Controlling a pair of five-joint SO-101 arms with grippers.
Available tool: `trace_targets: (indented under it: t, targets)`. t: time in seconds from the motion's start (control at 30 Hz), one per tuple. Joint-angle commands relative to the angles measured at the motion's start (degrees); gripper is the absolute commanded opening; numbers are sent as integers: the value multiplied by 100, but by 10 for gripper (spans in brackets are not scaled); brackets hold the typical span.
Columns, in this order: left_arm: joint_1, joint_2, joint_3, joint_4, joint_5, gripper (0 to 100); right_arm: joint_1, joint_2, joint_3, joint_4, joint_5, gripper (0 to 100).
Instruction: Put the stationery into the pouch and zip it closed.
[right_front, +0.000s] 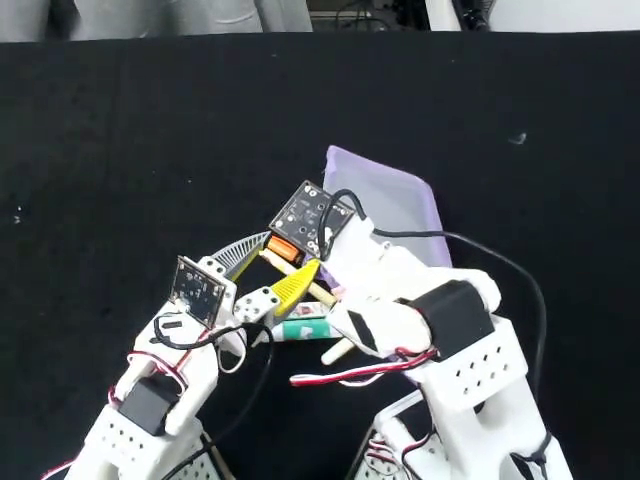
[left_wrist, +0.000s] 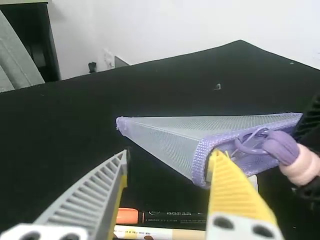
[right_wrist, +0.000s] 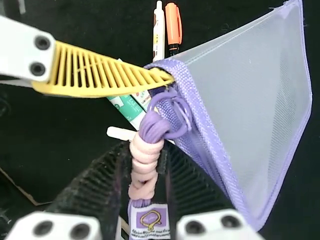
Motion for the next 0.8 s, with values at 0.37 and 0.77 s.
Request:
trace_targets:
  t: [0.37, 0.77]
  targets:
    - [620, 1336, -22, -703, -62, 250, -44, -66, -31, 79, 62, 11]
    - [549, 3657, -1411, -932, 730, 245, -44, -66, -40, 88, 62, 11]
